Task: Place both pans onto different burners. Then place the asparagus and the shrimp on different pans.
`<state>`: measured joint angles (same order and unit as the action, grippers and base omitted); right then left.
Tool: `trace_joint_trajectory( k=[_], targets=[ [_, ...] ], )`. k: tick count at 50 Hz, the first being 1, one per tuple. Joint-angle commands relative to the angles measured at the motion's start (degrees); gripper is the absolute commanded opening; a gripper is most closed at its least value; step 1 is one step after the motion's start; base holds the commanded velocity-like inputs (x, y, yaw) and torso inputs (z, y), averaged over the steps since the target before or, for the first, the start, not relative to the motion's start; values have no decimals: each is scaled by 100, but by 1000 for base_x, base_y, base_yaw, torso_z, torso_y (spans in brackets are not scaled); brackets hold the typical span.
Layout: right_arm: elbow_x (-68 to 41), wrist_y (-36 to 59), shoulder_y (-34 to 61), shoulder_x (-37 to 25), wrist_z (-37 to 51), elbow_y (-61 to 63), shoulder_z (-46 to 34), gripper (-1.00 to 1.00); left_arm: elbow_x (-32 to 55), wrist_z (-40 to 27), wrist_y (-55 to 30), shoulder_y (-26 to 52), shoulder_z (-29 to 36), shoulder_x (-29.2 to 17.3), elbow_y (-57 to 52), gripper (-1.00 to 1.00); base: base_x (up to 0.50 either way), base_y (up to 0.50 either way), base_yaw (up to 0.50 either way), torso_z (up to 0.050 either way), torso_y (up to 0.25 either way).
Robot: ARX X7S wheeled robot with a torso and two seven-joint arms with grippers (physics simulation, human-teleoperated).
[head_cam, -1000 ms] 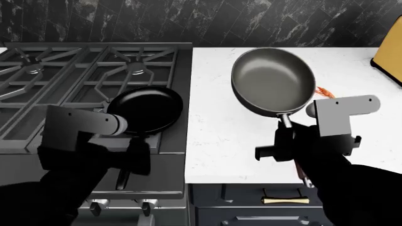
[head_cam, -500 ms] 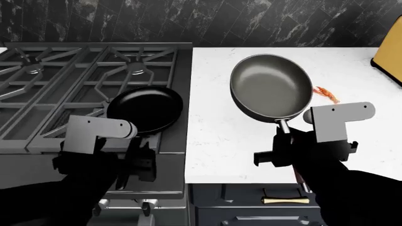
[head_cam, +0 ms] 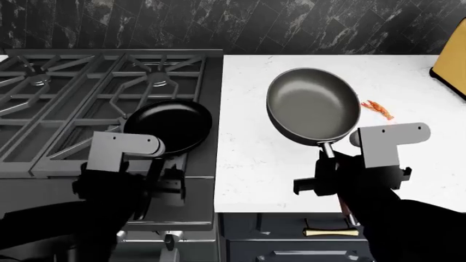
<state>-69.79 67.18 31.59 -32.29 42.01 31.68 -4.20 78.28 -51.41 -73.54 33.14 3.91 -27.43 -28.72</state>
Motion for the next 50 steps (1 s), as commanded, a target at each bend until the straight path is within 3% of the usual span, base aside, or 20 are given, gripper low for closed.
trace_joint_trajectory(
  k=[1,12,13,33,50],
  targets=[
    [142,-94,2,-15,-26,12,22,-100,-406,314,234,-187,203,13,239,100,0,0,0,0,0],
    [249,-205,-51,-20,-128,-45,-47,-100,-651,532,414,-290,353,23,425,100,0,0,0,0,1],
    [257,-216,-61,-24,-131,-47,-47,-100,-669,548,426,-297,371,22,412,-100,0,0,0,0,0],
    [380,-359,-122,-21,-234,-144,-147,-100,-722,717,716,-330,308,-18,313,-100,1,0,0,0,1],
    [327,-422,-131,-62,-211,-78,-107,-100,-129,173,673,223,-168,-200,-237,-100,0,0,0,1,2]
  ],
)
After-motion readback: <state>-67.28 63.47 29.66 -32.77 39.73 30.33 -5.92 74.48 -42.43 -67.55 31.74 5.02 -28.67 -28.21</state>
